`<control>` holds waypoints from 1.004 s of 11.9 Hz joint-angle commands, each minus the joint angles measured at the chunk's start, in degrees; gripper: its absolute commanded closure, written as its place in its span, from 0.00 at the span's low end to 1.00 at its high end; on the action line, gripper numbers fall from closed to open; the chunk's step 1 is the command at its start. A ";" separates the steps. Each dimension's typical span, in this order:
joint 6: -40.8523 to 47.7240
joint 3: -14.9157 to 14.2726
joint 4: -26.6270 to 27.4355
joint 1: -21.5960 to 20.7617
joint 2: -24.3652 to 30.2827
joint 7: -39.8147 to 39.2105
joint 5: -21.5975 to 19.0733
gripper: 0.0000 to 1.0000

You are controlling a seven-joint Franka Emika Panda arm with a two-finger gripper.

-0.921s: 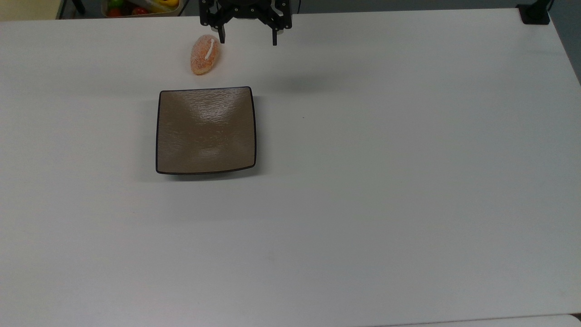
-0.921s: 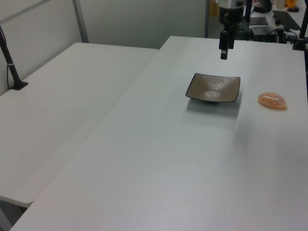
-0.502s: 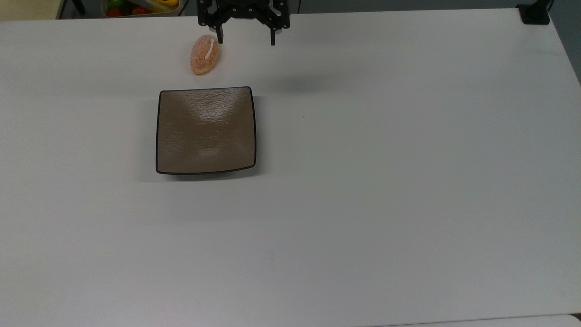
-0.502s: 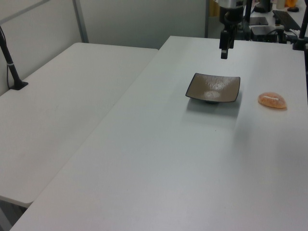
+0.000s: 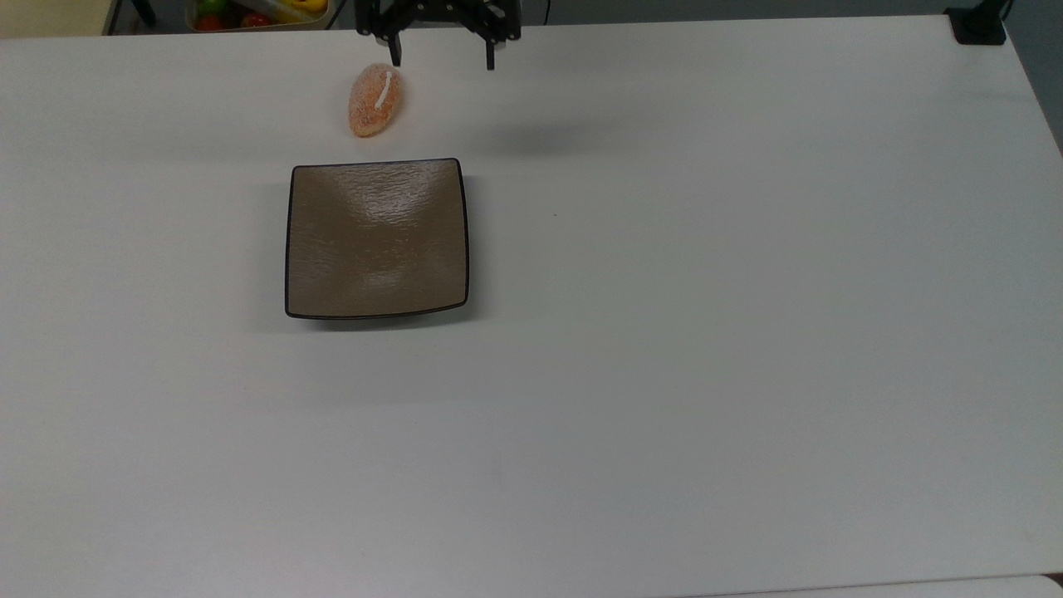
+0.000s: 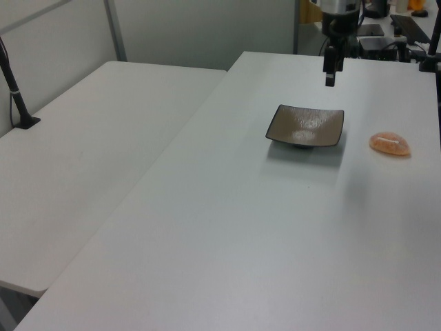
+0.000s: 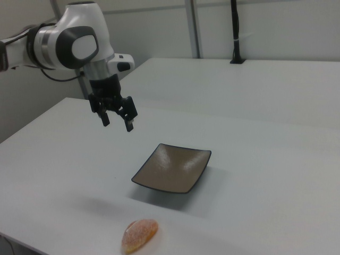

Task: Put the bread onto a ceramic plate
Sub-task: 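Move the gripper over the orange bread roll and lower toward it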

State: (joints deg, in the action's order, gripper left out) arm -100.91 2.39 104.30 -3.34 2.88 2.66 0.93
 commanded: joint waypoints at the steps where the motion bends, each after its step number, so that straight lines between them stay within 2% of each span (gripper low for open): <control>1: -1.75 -0.20 13.87 2.62 10.72 -5.81 -0.32 0.00; 5: -3.49 -0.28 27.06 5.17 16.54 -7.76 -0.14 0.00; 8: -13.94 -1.07 36.12 7.02 16.37 -7.67 -0.14 0.00; 9: -15.36 -2.12 37.36 7.55 15.94 -7.84 0.03 0.00; 12: -20.37 -9.40 38.43 7.29 12.86 -12.05 1.70 0.00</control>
State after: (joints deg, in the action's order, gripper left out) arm -117.18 -1.90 141.55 4.24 17.02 -5.51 1.65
